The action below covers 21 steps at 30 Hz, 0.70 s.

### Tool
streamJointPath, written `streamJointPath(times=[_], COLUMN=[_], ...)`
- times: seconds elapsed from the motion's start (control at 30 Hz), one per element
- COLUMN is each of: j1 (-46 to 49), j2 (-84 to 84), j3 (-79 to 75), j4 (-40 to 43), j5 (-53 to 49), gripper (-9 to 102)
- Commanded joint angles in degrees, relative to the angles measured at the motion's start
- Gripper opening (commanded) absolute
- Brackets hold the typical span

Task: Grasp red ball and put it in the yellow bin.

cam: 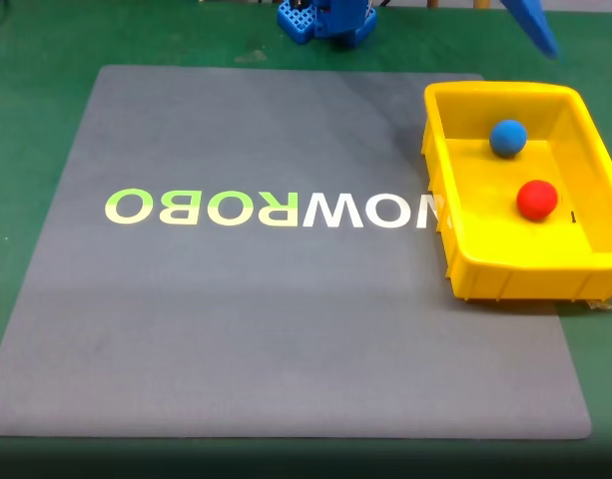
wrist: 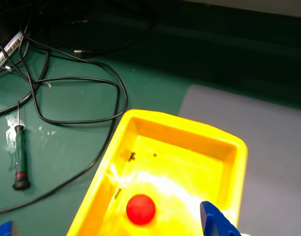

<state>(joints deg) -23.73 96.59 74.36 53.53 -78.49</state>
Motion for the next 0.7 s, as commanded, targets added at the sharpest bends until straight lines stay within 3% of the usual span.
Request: streamJointPath(times=[0.0, 0.27, 0.67], j1=[3.2, 12.0, 24.3], j2=[13.5, 47.7, 70.0], j3=[5.6, 38.8, 72.3], j4=[2.3, 3.1, 4.7], j5=[-0.4, -4.0, -9.7], gripper=[36, 2, 0])
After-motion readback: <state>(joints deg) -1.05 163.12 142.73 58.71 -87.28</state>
